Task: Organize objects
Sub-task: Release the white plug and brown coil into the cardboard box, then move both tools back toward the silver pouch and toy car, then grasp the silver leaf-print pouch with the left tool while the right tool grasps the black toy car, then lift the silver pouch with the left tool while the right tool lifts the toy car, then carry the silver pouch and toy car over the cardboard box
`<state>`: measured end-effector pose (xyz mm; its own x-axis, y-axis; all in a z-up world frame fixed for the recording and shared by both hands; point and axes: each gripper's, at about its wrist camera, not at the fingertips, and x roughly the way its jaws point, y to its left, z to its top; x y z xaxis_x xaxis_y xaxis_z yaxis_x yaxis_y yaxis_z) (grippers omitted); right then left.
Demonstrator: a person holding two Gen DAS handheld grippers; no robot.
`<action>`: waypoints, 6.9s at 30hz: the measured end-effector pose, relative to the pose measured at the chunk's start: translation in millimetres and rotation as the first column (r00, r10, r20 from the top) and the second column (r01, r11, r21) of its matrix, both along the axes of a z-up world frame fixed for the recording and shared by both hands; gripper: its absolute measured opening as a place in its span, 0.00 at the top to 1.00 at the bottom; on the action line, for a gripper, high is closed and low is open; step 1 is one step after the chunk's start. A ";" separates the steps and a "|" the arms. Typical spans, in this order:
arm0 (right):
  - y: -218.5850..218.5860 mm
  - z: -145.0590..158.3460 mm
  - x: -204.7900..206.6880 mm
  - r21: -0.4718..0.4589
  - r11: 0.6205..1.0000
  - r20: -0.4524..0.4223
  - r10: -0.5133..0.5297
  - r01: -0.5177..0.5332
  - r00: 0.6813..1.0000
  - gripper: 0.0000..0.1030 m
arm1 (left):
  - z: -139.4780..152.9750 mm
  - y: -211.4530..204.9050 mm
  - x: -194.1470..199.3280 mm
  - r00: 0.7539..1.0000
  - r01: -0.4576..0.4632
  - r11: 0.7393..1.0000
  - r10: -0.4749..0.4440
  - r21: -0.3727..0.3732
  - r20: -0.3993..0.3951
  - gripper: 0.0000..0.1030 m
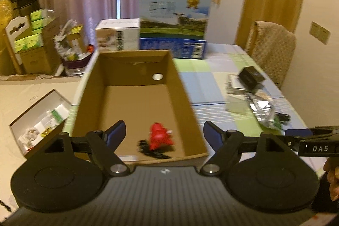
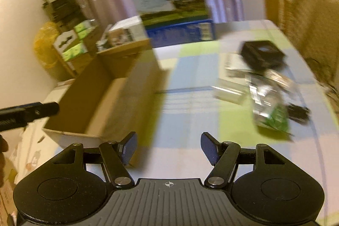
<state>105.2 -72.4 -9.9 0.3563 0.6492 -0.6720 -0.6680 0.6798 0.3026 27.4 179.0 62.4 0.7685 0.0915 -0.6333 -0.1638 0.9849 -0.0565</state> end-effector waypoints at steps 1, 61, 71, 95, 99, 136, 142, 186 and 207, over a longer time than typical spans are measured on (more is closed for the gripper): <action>-11.4 -0.6 2.1 -0.004 1.000 0.001 -0.022 0.022 1.000 0.38 | 0.3 -7.0 2.2 1.000 0.011 1.000 -0.011 -0.002 0.003 0.23; -16.1 -117.5 233.4 -0.629 0.563 -0.146 0.592 -0.536 0.793 0.70 | -130.2 -177.6 239.0 0.902 0.320 0.940 -0.340 -0.117 -0.265 0.05; -30.4 -115.1 245.5 -0.586 0.659 -0.140 0.490 -0.471 0.860 0.73 | -148.4 -194.3 259.4 0.885 0.326 0.927 -0.368 -0.186 -0.286 0.08; -64.0 -89.0 226.1 -0.423 0.851 -0.153 0.272 -0.312 0.950 0.73 | -167.3 -190.6 229.4 0.834 0.293 0.899 -0.407 -0.327 -0.373 0.62; -51.2 -74.7 207.9 -0.402 0.855 -0.149 0.291 -0.327 0.945 0.73 | -160.0 -174.6 185.0 0.838 0.270 0.919 -0.371 -0.287 -0.399 0.62; -67.0 -69.2 123.7 -0.239 0.971 -0.153 -0.057 0.019 0.987 0.74 | -169.2 -162.7 169.1 0.847 0.232 0.950 -0.303 -0.209 -0.437 0.60; -72.0 -64.5 112.9 -0.232 0.972 -0.148 -0.068 0.032 0.987 0.74 | -161.5 -162.7 154.7 0.858 0.221 0.953 -0.292 -0.209 -0.423 0.62; -49.8 11.8 -0.3 -0.166 0.985 -0.016 0.054 -0.056 0.998 0.73 | -40.5 -127.3 21.6 0.939 0.210 0.969 -0.237 -0.130 -0.249 0.62; 22.5 33.5 -31.1 -0.107 0.978 0.013 0.179 -0.177 0.984 0.73 | 18.4 -39.3 -5.0 0.962 0.155 0.987 -0.161 -0.045 -0.219 0.62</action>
<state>74.1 -49.9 23.6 0.2573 0.6297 -0.7330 -0.7871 0.5766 0.2191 22.4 139.6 80.8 0.6119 -0.0395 -0.7900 -0.0177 0.9978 -0.0637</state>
